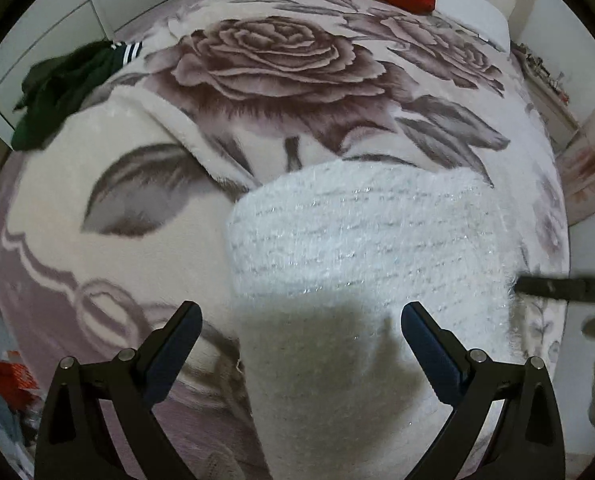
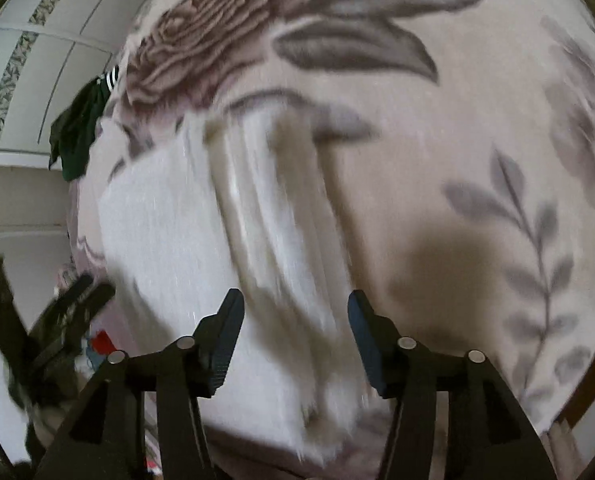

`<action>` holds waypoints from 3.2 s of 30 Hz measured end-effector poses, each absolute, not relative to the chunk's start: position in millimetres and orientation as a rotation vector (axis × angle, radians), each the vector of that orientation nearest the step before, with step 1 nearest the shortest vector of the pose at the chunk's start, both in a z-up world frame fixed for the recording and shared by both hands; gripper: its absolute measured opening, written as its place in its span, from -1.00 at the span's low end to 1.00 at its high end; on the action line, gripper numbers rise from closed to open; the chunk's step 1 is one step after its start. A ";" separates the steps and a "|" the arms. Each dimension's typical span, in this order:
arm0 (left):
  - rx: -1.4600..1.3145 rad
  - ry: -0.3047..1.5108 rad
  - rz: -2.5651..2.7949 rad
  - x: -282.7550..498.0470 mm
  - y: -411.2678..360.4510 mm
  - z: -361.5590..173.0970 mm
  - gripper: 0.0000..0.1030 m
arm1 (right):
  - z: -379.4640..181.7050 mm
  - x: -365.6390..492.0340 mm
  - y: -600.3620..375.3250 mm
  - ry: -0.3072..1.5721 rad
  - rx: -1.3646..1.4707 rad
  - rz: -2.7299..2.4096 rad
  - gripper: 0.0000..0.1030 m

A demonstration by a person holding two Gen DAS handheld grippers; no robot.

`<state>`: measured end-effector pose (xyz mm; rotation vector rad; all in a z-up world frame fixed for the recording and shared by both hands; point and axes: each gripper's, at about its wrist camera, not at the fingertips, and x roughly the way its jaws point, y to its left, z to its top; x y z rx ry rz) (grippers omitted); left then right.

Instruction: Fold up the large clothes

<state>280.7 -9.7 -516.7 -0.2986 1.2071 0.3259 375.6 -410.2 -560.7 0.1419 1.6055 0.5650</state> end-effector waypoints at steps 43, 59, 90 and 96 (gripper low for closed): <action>-0.419 1.308 0.312 246.0 -9.3 -551.4 1.00 | -596.5 300.8 -452.1 1.777 0.362 0.490 -0.61; -0.275 1.222 0.488 283.2 48.9 -540.0 1.00 | -589.5 399.3 -335.7 1.637 0.366 0.742 -0.29; -0.266 1.197 0.260 324.4 -5.2 -544.4 1.00 | -591.2 436.9 -363.8 1.650 0.157 0.456 -0.75; -0.290 1.202 0.265 310.2 2.0 -555.6 1.00 | -549.4 380.9 -417.4 1.691 0.251 0.496 0.02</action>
